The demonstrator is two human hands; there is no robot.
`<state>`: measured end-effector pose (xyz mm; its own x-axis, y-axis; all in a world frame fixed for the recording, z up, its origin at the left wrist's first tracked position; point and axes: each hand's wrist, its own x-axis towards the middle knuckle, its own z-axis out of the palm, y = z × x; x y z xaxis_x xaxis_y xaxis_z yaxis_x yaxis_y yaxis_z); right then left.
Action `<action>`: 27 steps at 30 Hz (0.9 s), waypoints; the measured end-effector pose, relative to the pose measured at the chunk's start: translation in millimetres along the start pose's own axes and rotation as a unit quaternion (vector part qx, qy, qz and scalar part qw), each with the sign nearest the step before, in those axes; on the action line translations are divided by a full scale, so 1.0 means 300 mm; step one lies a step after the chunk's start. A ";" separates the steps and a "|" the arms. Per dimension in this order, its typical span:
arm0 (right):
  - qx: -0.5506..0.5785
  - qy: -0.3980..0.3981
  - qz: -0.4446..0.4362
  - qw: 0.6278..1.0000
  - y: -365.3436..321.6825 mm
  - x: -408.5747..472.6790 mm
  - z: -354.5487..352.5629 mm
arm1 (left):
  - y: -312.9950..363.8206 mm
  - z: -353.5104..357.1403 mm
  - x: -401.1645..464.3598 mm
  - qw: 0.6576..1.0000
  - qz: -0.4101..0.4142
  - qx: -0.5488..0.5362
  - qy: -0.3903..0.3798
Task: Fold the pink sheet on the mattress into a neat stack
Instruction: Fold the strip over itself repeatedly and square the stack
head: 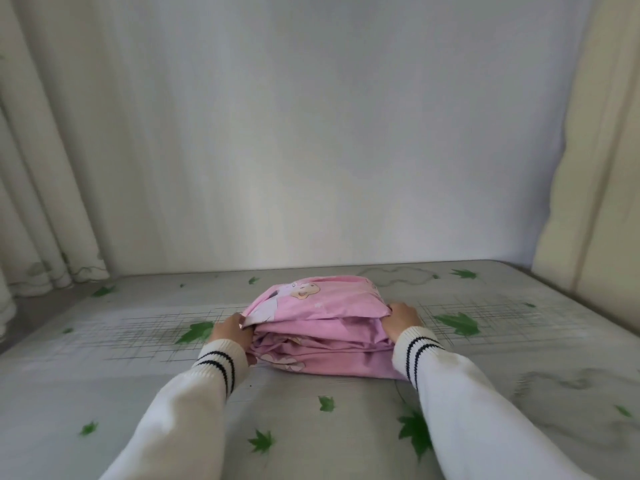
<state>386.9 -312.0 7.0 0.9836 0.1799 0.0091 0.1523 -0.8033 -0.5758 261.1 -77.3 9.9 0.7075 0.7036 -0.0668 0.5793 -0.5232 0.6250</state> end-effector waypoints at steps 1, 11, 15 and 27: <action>-0.006 0.004 0.003 1.000 0.002 -0.001 0.001 | 0.001 -0.001 -0.007 1.000 0.009 0.018 0.000; -0.018 -0.022 0.014 0.999 0.003 -0.013 -0.015 | -0.006 0.005 -0.012 0.998 0.053 0.042 0.007; 0.044 -0.034 0.005 0.998 0.016 -0.018 -0.004 | -0.034 0.003 -0.028 0.998 0.048 -0.029 -0.011; 0.014 -0.072 -0.125 0.989 0.054 -0.005 0.050 | 0.004 0.043 -0.076 0.997 0.055 0.042 0.046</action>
<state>386.4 -316.8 -14.5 0.8910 0.4523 0.0387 0.3847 -0.7072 -0.5932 251.0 -100.0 2.2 0.7303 0.6793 0.0728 0.5354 -0.6352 0.5567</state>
